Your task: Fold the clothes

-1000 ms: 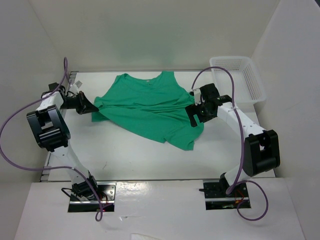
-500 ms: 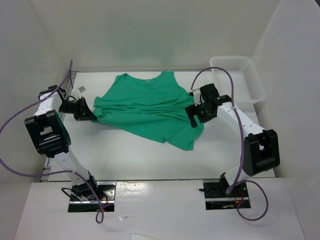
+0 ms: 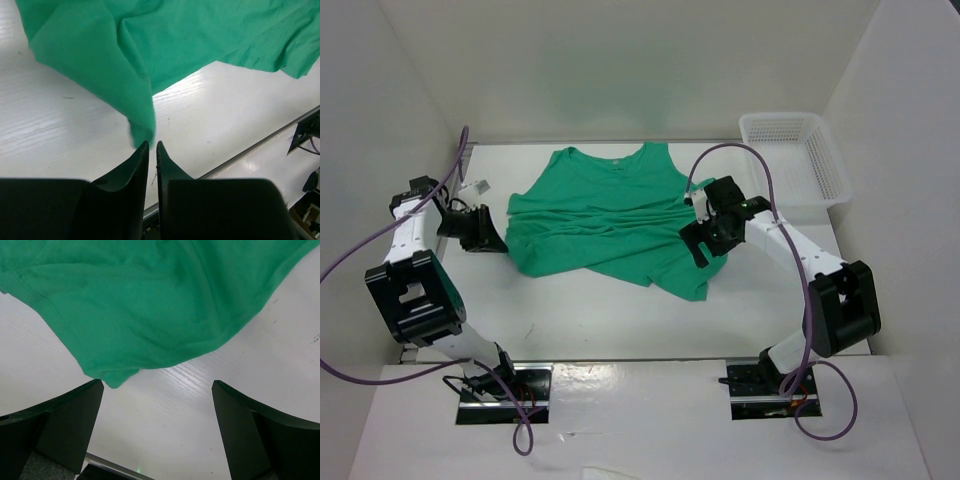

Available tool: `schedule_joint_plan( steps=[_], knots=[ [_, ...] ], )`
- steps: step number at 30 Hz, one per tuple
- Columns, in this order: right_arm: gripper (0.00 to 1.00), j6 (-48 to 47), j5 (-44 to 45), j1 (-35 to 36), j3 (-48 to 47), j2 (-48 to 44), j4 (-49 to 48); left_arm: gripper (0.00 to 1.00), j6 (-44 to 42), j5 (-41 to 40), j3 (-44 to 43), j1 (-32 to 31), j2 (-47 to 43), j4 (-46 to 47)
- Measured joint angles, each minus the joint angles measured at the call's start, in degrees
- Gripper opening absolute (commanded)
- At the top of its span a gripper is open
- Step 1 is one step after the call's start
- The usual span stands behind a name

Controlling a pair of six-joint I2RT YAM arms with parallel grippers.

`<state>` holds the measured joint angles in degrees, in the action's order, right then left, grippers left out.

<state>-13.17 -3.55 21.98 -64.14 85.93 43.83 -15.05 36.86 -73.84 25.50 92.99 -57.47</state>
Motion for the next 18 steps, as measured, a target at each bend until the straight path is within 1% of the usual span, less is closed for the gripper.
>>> schedule_joint_plan(
  steps=[2, 4, 9, 10, 13, 14, 16, 18],
  knots=[
    [0.98, 0.0, 0.1, 0.0, 0.0, -0.3, 0.1, 0.17, 0.0, -0.6, 1.3, 0.2, -0.5, 0.2],
    [0.98, 0.0, 0.2, 0.0, 0.0, -0.3, 0.3, 0.14, -0.1, -0.9, 2.4, 0.6, -0.6, 0.6],
    [0.98, -0.2, 1.3, 0.2, 0.0, -0.3, 1.4, 0.14, -0.3, -1.1, 3.7, 1.5, -0.6, 1.1],
    [0.98, -0.2, 1.5, 0.2, 0.0, -0.3, 1.6, 0.24, -0.3, -1.1, 3.7, 1.5, -0.6, 1.3],
    [0.98, -0.2, 1.8, 0.3, 0.0, -0.3, 2.2, 0.47, -0.5, -1.9, 3.8, 1.6, -0.6, 2.3],
    [0.98, -0.3, 1.9, 0.3, 0.0, -0.3, 2.3, 0.57, -0.4, -2.2, 3.8, 1.6, -0.5, 2.4],
    [0.98, -0.3, 1.9, 0.3, 0.0, -0.3, 2.4, 0.60, 0.0, -3.1, 3.8, 1.6, -0.1, 2.7],
    [0.98, -0.3, 1.9, 0.3, 0.0, -0.3, 2.3, 0.61, 0.3, -4.3, 3.8, 1.6, 1.0, 3.0]
  ],
)
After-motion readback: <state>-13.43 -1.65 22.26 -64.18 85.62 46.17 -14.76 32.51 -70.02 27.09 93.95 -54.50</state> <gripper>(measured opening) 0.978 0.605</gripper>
